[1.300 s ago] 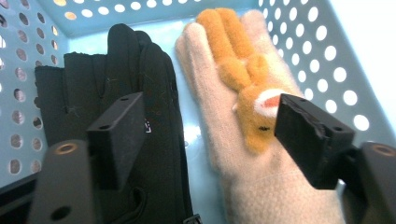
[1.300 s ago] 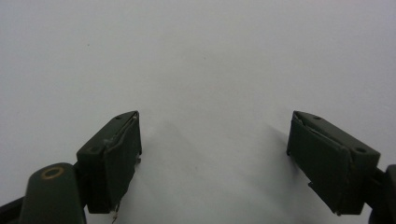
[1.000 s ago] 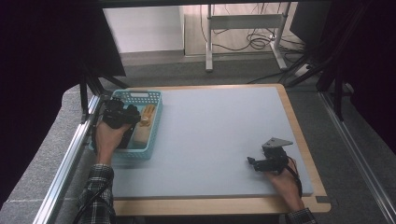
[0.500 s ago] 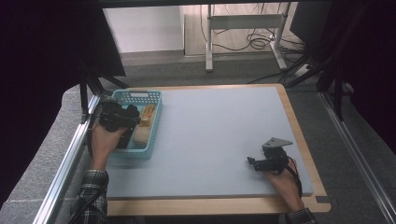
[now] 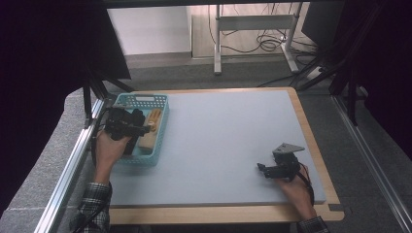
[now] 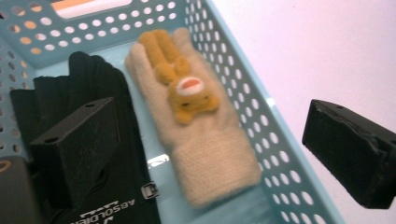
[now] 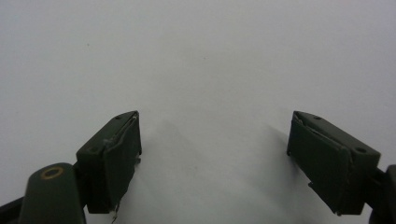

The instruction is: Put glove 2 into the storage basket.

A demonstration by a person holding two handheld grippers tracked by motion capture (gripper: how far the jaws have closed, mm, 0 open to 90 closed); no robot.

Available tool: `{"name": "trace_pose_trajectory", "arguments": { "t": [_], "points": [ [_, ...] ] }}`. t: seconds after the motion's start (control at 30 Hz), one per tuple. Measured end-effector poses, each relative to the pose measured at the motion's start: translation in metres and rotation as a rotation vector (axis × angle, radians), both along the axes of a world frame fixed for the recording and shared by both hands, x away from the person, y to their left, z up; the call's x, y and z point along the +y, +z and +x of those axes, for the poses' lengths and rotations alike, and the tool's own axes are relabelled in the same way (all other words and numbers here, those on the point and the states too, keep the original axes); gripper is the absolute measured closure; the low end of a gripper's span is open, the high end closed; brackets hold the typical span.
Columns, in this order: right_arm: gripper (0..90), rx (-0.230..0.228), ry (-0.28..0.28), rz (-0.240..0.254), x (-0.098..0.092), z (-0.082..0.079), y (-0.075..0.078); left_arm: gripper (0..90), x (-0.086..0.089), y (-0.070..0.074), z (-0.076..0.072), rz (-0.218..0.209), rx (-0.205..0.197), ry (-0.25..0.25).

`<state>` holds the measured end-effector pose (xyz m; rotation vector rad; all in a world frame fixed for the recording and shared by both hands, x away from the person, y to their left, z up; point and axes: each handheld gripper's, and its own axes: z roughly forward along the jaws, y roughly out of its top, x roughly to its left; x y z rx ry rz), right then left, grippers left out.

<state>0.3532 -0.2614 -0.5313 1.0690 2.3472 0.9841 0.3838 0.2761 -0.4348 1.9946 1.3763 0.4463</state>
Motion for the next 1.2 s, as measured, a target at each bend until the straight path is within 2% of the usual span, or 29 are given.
{"name": "trace_pose_trajectory", "arguments": {
  "t": [0.3,0.6,1.2],
  "points": [
    [17.1,0.0,0.0,0.0,0.0,0.0,0.0,3.2,-0.015,0.003,-0.011,0.013,-0.024,-0.046],
    [17.0,0.0,0.0,0.0,0.0,0.0,0.0,3.2,-0.031,0.002,-0.02,0.005,-0.044,-0.093],
    [17.0,-0.001,-0.001,0.0,0.0,0.0,0.0,3.0,-0.062,-0.015,-0.035,-0.022,-0.067,-0.168]
  ]
}}
